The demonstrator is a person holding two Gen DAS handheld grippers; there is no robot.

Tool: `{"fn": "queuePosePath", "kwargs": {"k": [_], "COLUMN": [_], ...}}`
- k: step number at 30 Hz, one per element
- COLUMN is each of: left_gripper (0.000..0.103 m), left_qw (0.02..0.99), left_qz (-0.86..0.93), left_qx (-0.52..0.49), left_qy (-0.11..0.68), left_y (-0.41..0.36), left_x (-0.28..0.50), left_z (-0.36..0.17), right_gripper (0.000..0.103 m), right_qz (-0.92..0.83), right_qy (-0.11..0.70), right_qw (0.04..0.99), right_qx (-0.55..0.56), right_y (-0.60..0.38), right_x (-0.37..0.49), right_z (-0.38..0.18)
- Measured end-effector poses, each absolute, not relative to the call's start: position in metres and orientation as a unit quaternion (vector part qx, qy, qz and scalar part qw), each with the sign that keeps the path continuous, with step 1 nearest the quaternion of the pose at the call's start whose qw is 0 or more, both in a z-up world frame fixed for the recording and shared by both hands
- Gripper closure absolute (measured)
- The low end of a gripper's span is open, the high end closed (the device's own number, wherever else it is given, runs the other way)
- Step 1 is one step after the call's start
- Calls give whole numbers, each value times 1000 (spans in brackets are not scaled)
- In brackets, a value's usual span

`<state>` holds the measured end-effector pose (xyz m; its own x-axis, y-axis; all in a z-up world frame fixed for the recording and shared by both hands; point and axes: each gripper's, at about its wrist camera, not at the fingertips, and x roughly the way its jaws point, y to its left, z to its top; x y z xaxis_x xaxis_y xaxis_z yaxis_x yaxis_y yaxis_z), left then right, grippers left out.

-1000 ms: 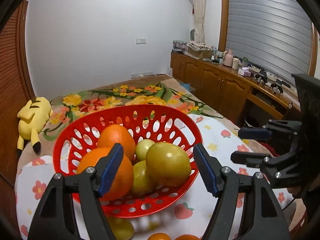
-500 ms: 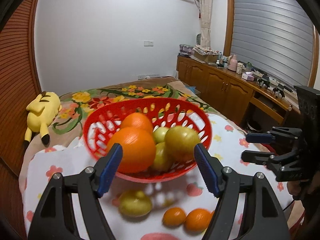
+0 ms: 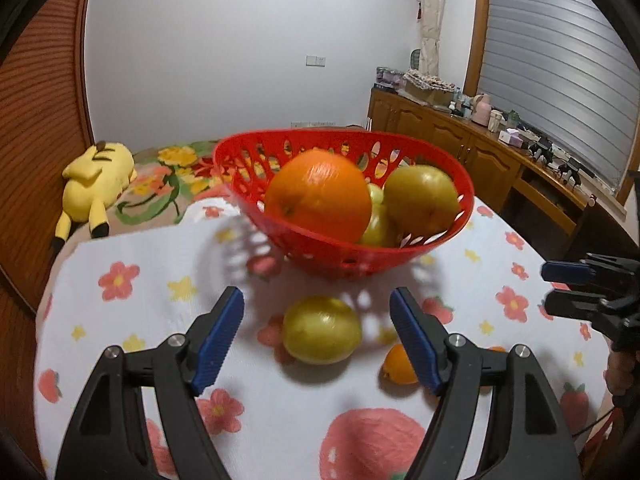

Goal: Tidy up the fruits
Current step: 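Withdraw both tools from the basket toward the loose fruit, then grasp the yellow-green citrus with the left tool while the right tool grasps a mandarin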

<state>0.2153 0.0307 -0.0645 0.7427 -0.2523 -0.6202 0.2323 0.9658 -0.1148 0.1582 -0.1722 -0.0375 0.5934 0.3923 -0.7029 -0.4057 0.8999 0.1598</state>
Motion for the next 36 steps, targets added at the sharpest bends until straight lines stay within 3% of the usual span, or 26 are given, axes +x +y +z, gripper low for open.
{"fn": "queuePosePath", "kwargs": {"k": [36], "left_gripper": [27], "left_qw": [910], "left_qz": [-151], "left_qx": [-22], "left_qy": [385], "left_y": [33], "left_x": [228], "left_z": [-105], "right_gripper": [57], "right_qz": [209], "right_qy": [439], "right_qw": [873], "right_qx": [-23], "right_y": [-138], "right_x": [138], "right_z": [-98]}}
